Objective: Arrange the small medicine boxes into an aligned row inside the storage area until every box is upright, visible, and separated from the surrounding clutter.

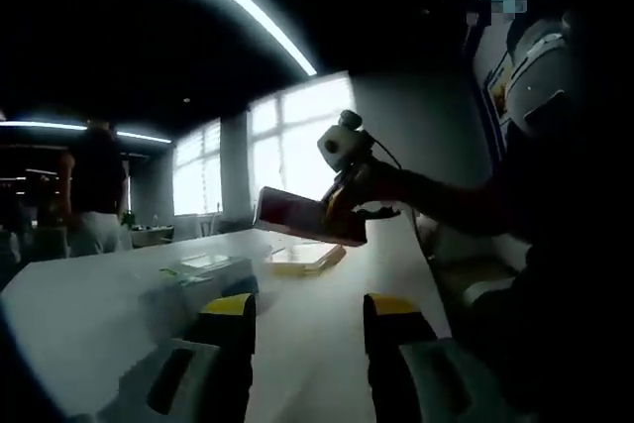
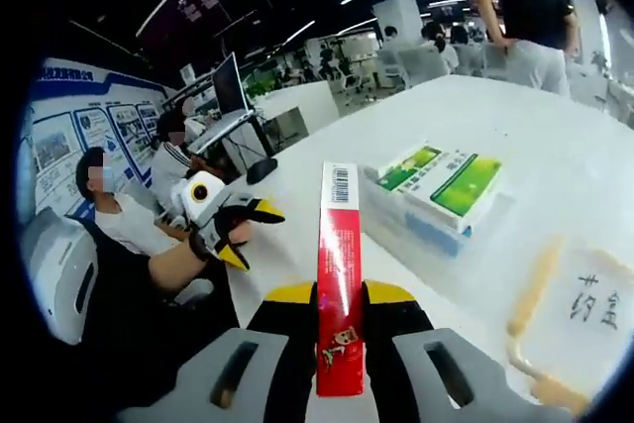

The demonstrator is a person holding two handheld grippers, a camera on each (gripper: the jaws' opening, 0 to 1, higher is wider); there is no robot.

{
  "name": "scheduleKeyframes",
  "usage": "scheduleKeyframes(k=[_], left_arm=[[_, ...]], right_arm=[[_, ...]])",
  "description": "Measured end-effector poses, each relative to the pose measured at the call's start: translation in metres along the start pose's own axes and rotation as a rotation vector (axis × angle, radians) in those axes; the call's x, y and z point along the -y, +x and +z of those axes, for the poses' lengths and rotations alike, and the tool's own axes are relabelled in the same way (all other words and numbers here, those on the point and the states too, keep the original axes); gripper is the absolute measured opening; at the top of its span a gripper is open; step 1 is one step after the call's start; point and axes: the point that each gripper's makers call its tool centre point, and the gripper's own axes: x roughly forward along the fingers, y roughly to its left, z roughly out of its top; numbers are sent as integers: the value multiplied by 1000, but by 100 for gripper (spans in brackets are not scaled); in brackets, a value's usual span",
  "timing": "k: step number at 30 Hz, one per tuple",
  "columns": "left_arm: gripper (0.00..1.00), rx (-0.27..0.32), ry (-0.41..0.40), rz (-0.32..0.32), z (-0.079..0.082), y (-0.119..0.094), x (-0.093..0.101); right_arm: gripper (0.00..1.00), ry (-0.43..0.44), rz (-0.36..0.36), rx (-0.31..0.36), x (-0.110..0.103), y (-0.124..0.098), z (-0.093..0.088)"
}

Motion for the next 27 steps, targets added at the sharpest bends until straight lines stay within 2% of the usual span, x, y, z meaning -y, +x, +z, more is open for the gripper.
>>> scheduleKeyframes(k=[14,20,27], left_arm=[[45,-8,-4,-4,-3,-1,0],[45,-13,-4,-2,-5,0,0],[45,-59,32,-22,-12,6,10]], right_arm=[[14,-25,-109,35,26,-10,35],[14,-15,-119,58,35,-10,52],[14,-4,-151,89,43,-11,74]])
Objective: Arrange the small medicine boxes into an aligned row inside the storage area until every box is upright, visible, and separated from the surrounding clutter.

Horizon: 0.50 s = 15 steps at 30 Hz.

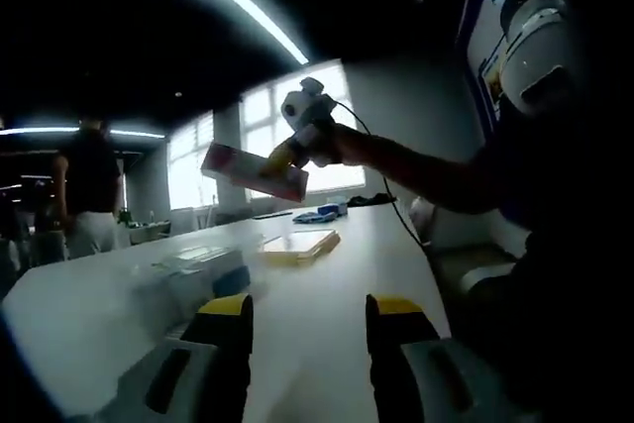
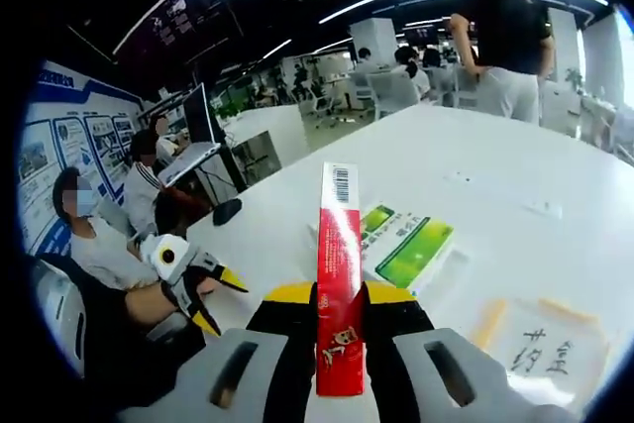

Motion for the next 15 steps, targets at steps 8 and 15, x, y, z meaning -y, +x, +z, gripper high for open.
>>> scheduleKeyframes(k=[8,15], left_arm=[[47,9,7,9,2,-2,-1],[54,2,25,34,1,-1,-4]], right_arm=[[14,1,-49,15,9,6,16],[14,25,-138,22,30,15,16]])
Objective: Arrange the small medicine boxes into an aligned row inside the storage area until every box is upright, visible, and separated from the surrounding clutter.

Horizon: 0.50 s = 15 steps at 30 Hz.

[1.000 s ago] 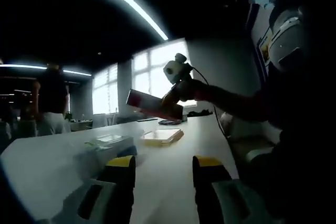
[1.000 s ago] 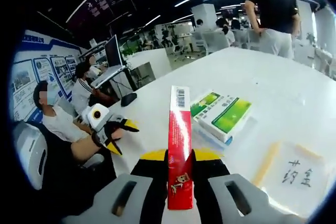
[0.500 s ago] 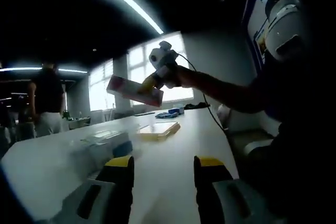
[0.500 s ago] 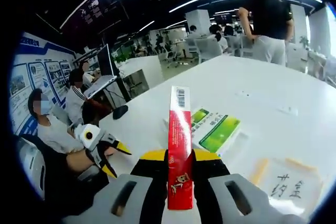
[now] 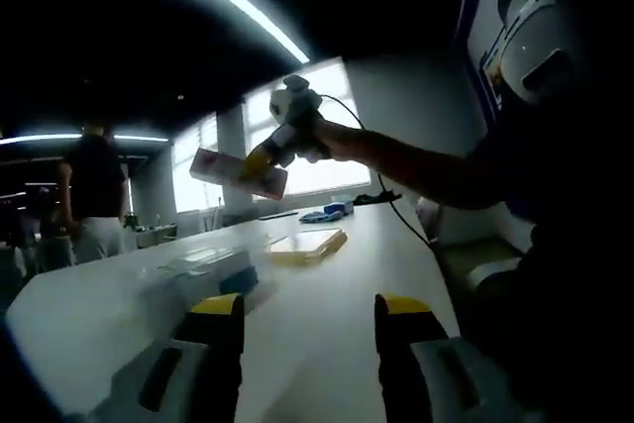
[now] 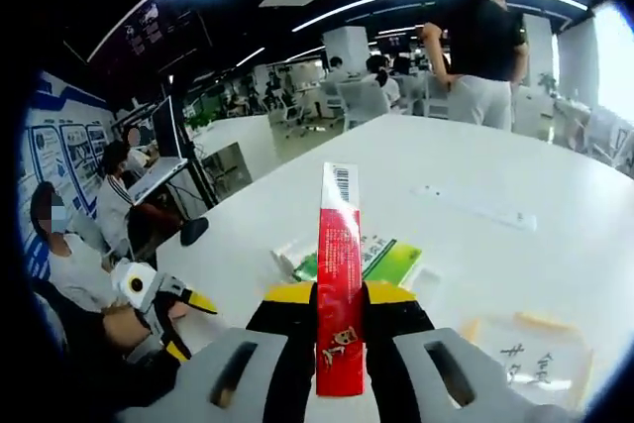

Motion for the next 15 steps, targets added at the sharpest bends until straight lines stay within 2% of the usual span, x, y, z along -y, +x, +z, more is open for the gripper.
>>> scheduleKeyframes(k=[1,6,7,9,11,14,15], left_arm=[[55,-2,5,8,0,0,-1],[64,-10,14,26,-2,0,-5],[70,-13,15,27,-3,1,-6],[82,-45,53,77,-8,3,-14],[90,-54,77,92,-10,2,-16],[94,-60,98,105,-12,1,-19],[95,-58,104,114,-12,0,-22]], right_arm=[[14,24,-26,-8,7,4,-4],[14,83,-50,-13,21,14,-8],[14,90,-57,-10,23,16,-7],[15,106,-95,-13,32,20,-9],[15,156,-79,-6,32,23,-8],[15,237,-44,14,30,27,-5],[15,237,-54,15,32,28,-5]])
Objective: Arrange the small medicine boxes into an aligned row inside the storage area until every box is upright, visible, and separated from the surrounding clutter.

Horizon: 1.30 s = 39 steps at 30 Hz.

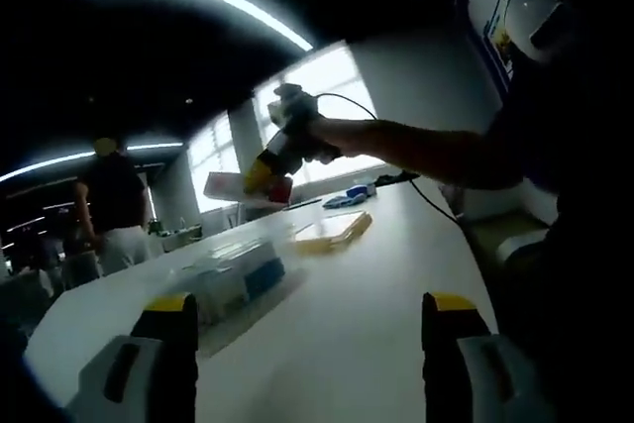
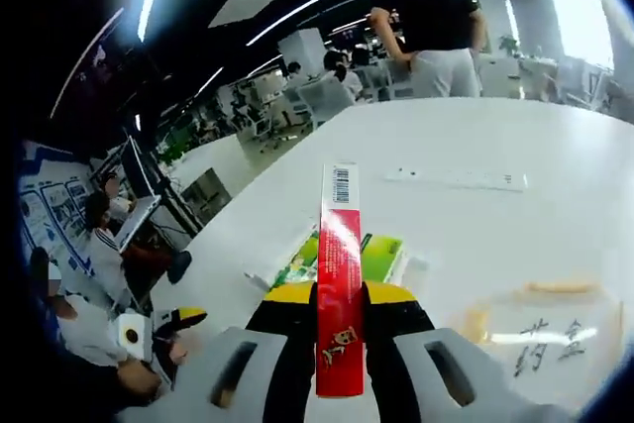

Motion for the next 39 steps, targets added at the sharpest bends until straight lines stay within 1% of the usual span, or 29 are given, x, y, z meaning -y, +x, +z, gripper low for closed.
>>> scheduleKeyframes(k=[3,5,7,9,12,14,17,18,19,22,23,24,25,26,27,30,31,32,33,34,36,38,39], left_arm=[[99,4,-7,19,0,-1,-5],[100,6,-8,27,0,-1,-6],[100,13,-15,31,0,-3,-10],[100,12,-18,33,-1,-4,-11],[99,8,-12,26,-1,-3,-7],[99,3,-6,22,-2,-2,-6],[99,1,-4,18,-2,-2,-5],[99,2,-6,16,-1,-1,-3],[98,1,-5,15,-1,-1,-3],[98,-2,-2,10,-1,0,0],[97,-3,-1,8,-1,0,1],[97,-4,1,5,-1,1,2],[96,-6,2,1,-1,1,3],[96,-8,4,-3,-1,2,5],[95,-11,6,-6,-1,2,6],[95,-11,11,-11,0,3,8],[95,-11,13,-10,0,3,8],[95,-12,15,-8,0,3,9],[95,-11,16,-8,1,3,9],[95,-10,16,-7,1,2,9],[95,-8,16,-10,2,3,9],[95,-12,17,-14,1,3,10],[95,-15,18,-14,0,3,11]], right_arm=[[15,32,-6,6,3,5,2],[15,46,-5,5,3,7,2],[15,79,-30,7,8,12,1],[15,113,-95,10,22,16,-1],[15,159,-152,-7,31,26,-7],[15,168,-175,-15,32,33,-9],[15,169,-251,-24,38,37,-13],[15,147,-282,-28,41,38,-13],[15,142,-290,-26,42,39,-13],[15,115,-412,-65,53,43,-22],[15,98,-421,-76,53,44,-26],[15,92,-409,-55,48,47,-24],[15,96,-447,-70,51,45,-27],[15,76,-461,-69,50,45,-26],[15,65,-486,-88,51,46,-27],[15,49,-517,-122,50,46,-30],[15,51,-520,-132,50,45,-32],[15,54,-515,-156,46,44,-36],[15,56,-514,-159,45,44,-37],[15,70,-515,-190,44,42,-43],[15,85,-524,-201,44,42,-44],[15,89,-528,-226,43,42,-45],[15,94,-533,-248,43,43,-47]])
